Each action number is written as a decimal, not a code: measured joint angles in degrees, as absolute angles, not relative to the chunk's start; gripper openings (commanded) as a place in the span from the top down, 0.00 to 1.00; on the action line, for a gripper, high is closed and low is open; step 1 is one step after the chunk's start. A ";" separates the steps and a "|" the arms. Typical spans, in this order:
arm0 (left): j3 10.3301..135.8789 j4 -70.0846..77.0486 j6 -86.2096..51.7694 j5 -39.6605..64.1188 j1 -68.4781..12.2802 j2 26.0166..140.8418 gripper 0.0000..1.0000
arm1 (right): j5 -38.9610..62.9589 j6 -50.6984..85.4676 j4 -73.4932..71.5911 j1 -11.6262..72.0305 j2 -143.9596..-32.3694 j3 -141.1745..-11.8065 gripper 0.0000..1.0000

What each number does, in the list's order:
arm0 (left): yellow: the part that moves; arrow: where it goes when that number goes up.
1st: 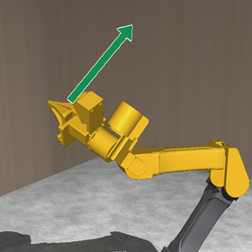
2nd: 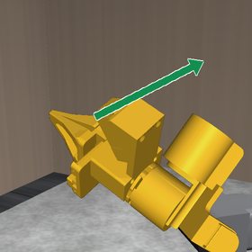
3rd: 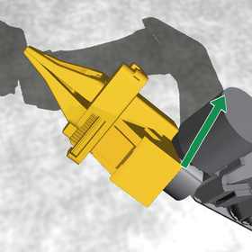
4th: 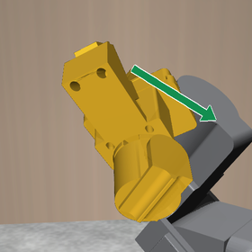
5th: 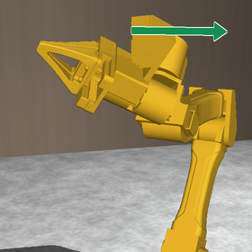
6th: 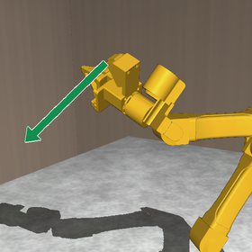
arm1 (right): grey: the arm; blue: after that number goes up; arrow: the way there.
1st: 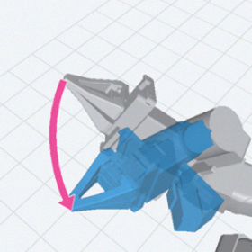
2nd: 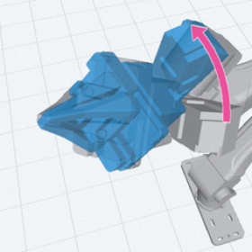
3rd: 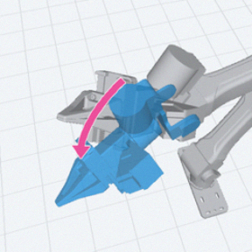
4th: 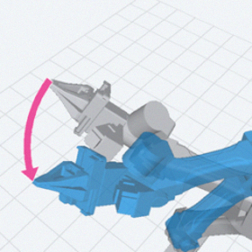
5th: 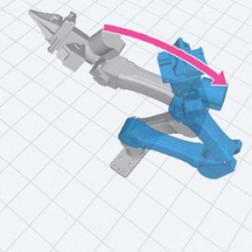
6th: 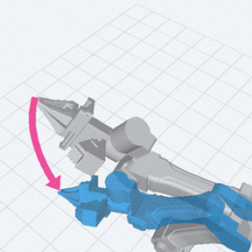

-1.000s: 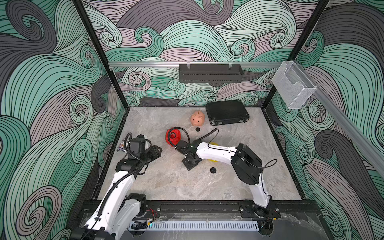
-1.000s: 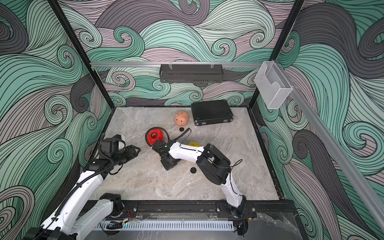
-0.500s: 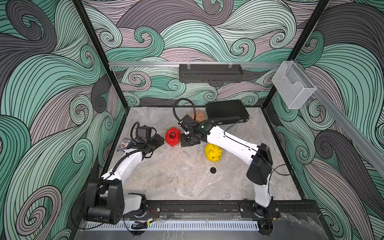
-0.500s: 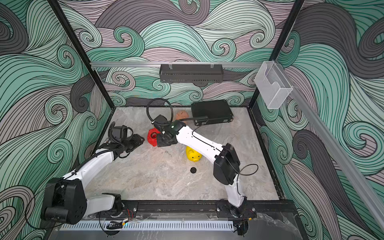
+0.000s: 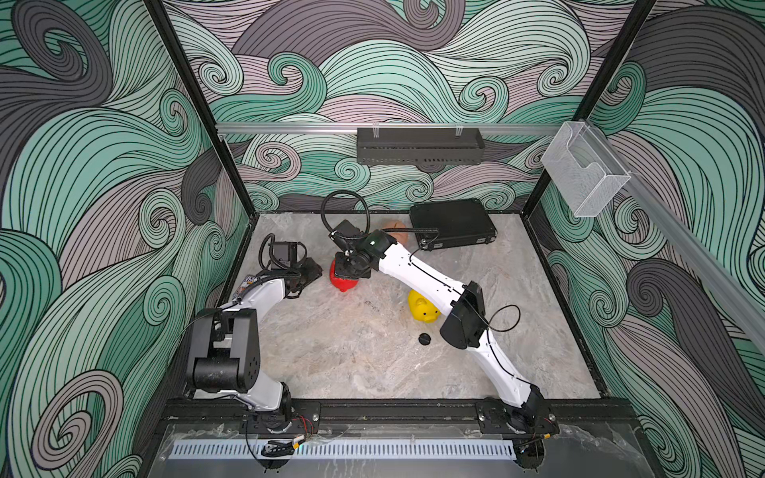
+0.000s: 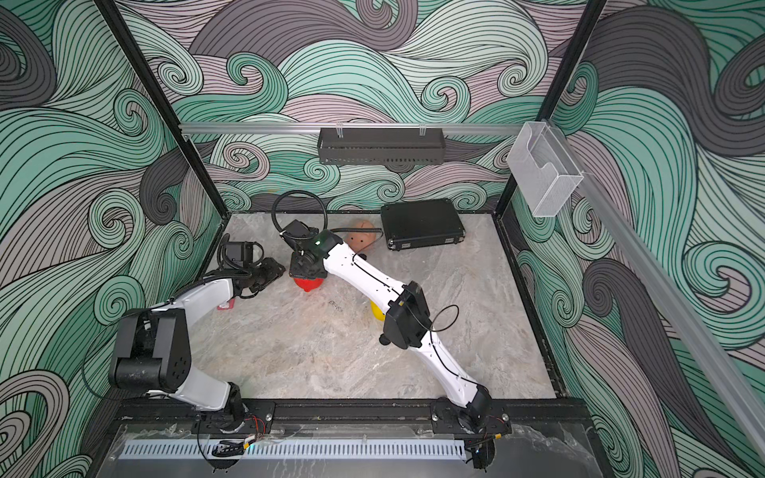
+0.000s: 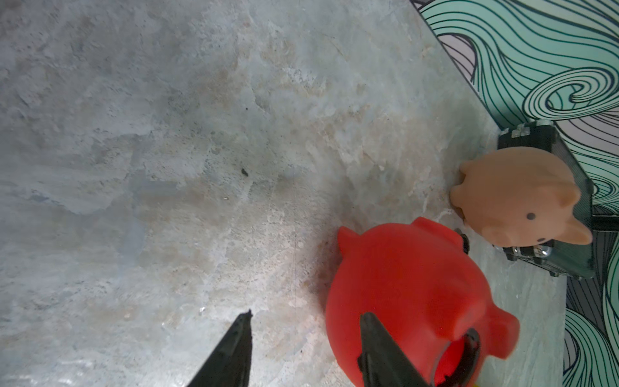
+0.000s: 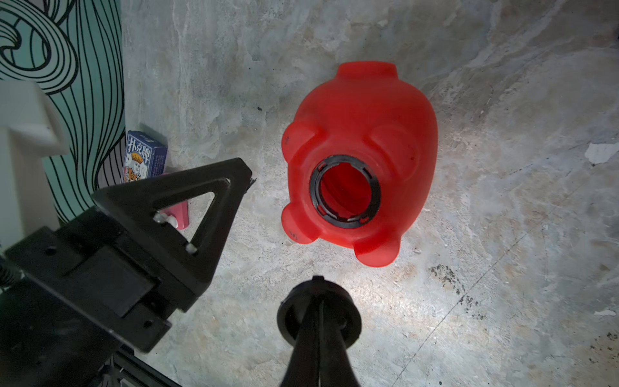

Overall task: Close piggy banks
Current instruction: Insert the knob into the piggy bank.

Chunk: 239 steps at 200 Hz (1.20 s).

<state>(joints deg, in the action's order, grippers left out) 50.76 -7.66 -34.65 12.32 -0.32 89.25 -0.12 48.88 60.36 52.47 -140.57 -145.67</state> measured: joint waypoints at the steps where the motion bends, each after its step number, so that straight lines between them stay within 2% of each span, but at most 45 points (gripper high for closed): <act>1: 50.76 -7.66 -34.63 12.34 -0.32 89.30 0.48 | -0.12 48.93 60.40 52.45 -140.62 -145.75 1.00; 97: 50.76 -6.07 -33.56 14.98 -0.34 91.11 0.48 | 0.23 50.24 61.54 50.30 -147.98 -154.08 1.00; 239: 50.78 -5.23 -32.77 17.19 -0.34 94.04 0.48 | 1.76 50.22 59.79 49.15 -149.82 -154.85 1.00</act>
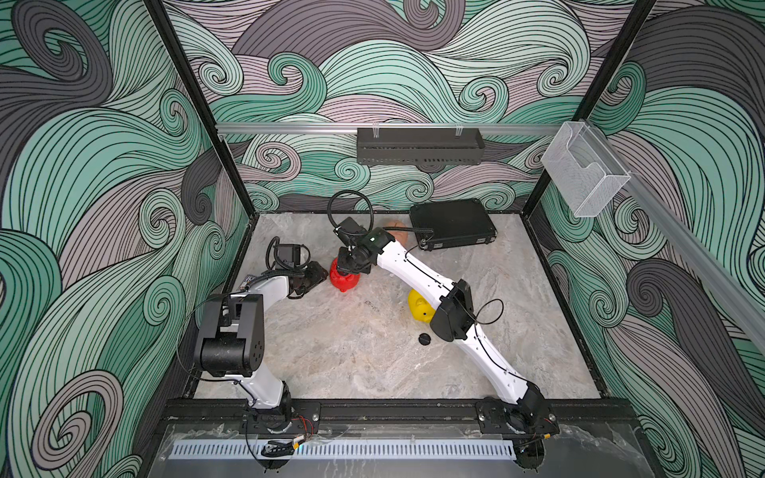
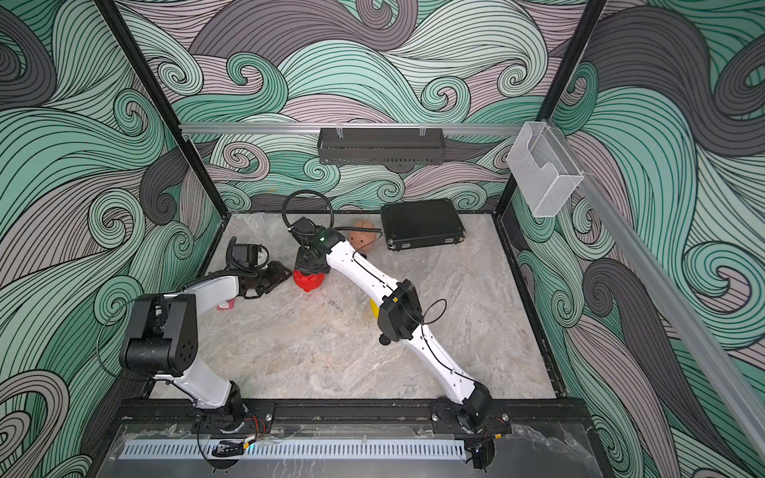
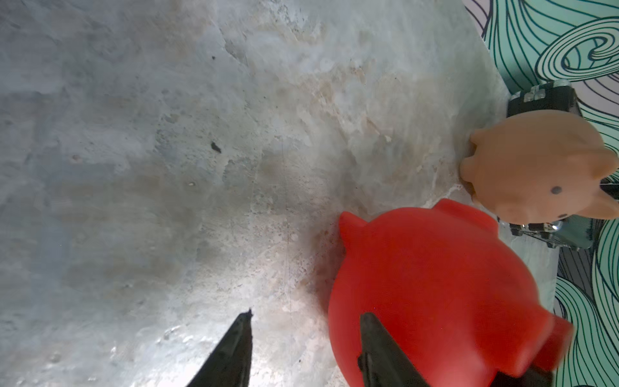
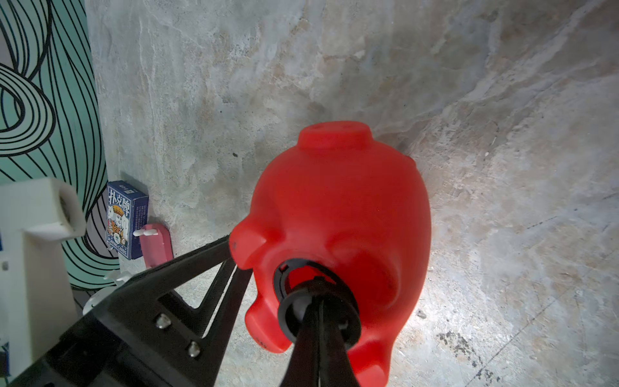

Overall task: Close piggy banks
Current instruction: Insert the knob into the piggy bank.

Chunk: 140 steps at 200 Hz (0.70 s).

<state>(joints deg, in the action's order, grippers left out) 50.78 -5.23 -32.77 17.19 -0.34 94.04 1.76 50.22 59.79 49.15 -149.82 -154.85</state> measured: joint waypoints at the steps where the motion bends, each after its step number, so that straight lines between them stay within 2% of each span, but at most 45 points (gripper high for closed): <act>1: 50.76 -5.23 -32.75 17.19 -0.34 94.04 0.48 | 1.78 50.24 59.77 49.15 -149.82 -154.87 1.00; 140: 50.83 -3.84 -32.58 19.49 -0.32 95.24 0.48 | 2.37 50.22 58.81 49.06 -150.69 -154.19 1.00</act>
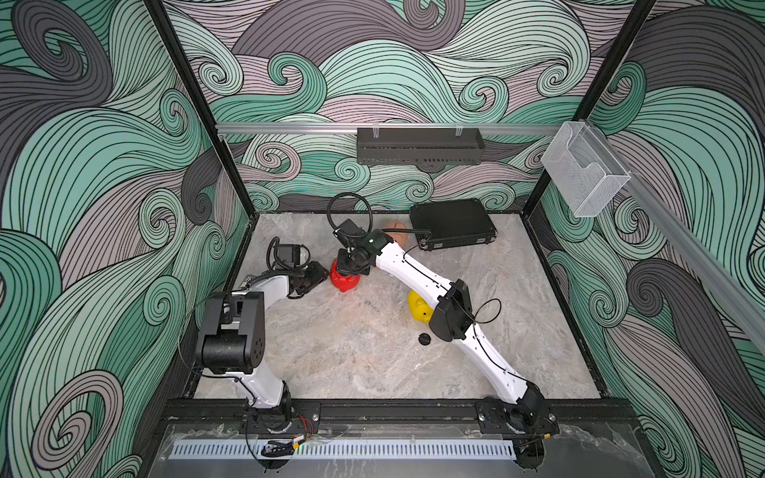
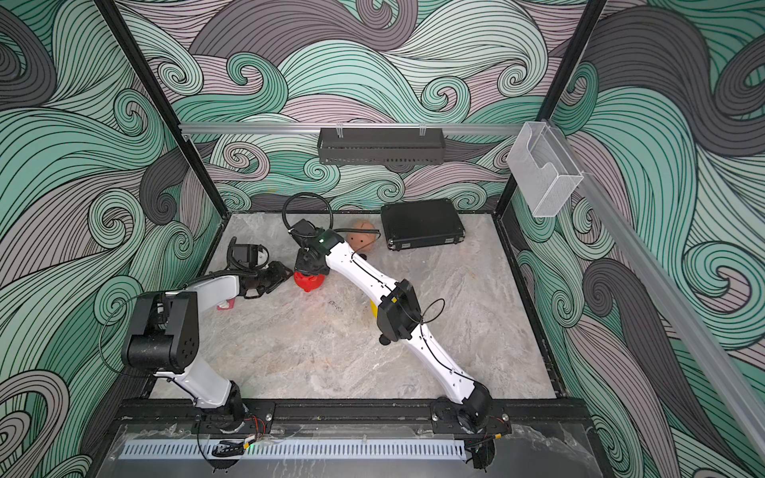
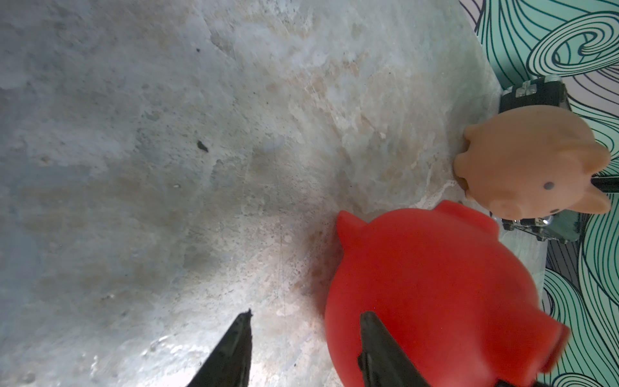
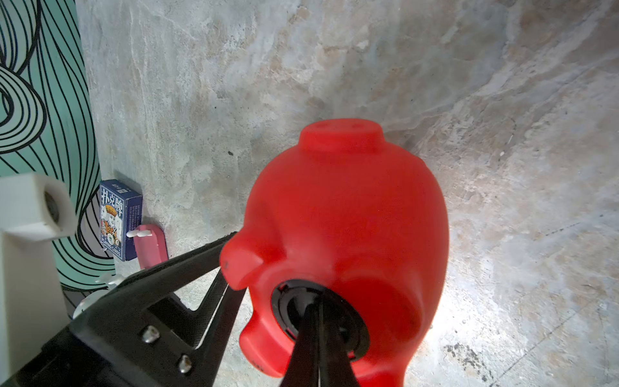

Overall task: Close piggy banks
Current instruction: Insert the knob into the piggy bank.

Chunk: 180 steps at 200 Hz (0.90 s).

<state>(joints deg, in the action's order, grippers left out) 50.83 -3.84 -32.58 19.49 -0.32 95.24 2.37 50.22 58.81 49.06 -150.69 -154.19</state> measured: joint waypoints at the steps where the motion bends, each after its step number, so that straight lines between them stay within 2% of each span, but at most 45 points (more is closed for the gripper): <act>1: 50.83 -3.81 -32.58 19.49 -0.32 95.24 0.48 | 2.37 50.22 58.81 49.06 -150.69 -154.19 1.00; 129: 50.76 -1.13 -33.01 21.87 0.38 96.44 0.48 | 1.67 48.07 58.17 49.01 -150.65 -153.40 1.00; 180: 49.69 2.68 -34.52 26.70 0.30 97.08 0.48 | -1.65 44.42 58.81 48.53 -149.47 -151.70 1.00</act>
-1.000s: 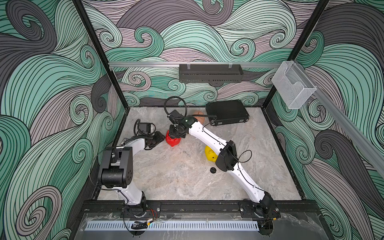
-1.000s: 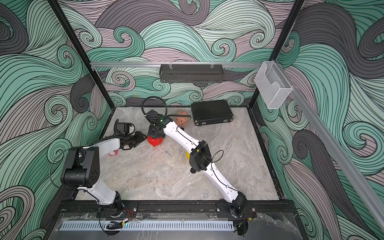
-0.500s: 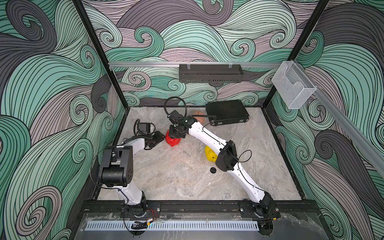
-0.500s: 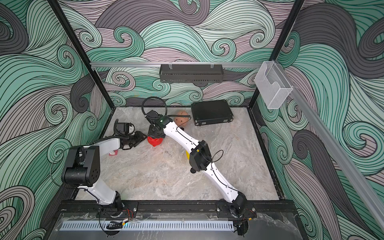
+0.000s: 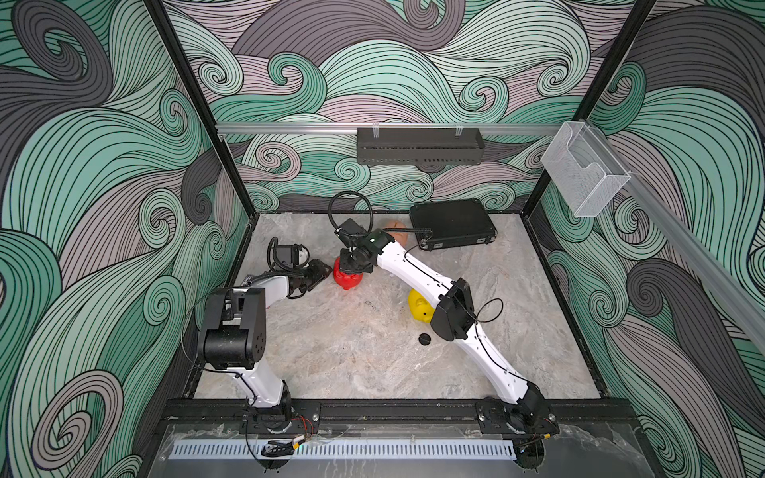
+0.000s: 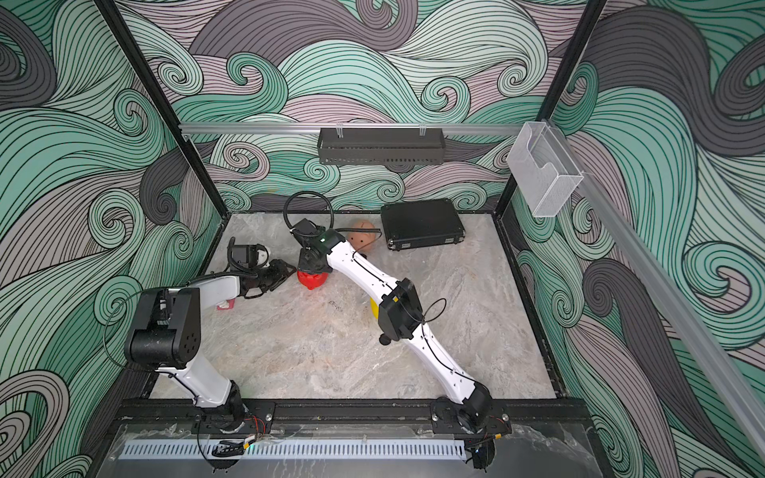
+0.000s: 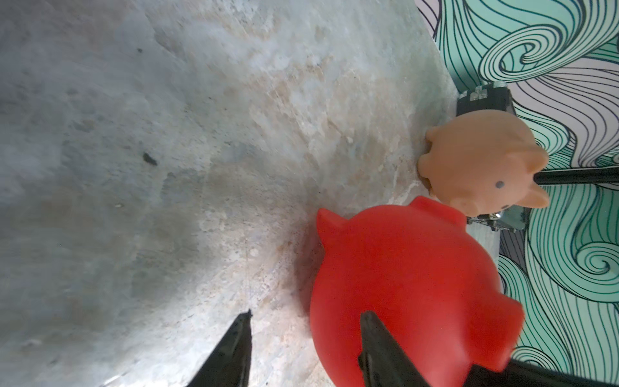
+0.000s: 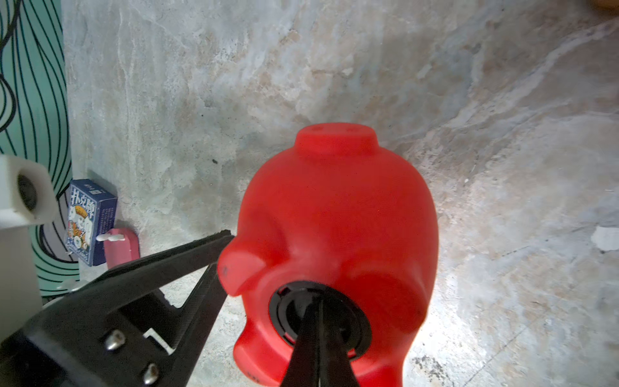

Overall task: Close piggy banks
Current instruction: Insert the knob into the piggy bank.

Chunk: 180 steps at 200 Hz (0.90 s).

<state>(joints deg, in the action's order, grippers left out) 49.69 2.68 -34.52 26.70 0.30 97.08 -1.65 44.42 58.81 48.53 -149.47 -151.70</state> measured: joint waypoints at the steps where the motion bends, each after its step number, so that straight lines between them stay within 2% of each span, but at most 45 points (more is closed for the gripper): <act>1: 49.65 2.72 -34.57 26.83 0.30 97.08 0.48 | -1.69 44.36 58.83 48.51 -149.47 -151.68 1.00; 124: 49.06 2.79 -35.73 29.28 -0.58 97.08 0.48 | -1.13 40.45 61.04 47.37 -149.86 -153.18 1.00; 180: 56.58 -0.03 -38.06 28.93 0.51 97.38 0.43 | 0.32 39.29 60.84 47.40 -149.91 -153.25 1.00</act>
<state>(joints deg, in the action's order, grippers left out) 56.58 -0.03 -38.06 28.93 0.51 97.38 0.32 39.29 60.84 47.40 -149.91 -153.25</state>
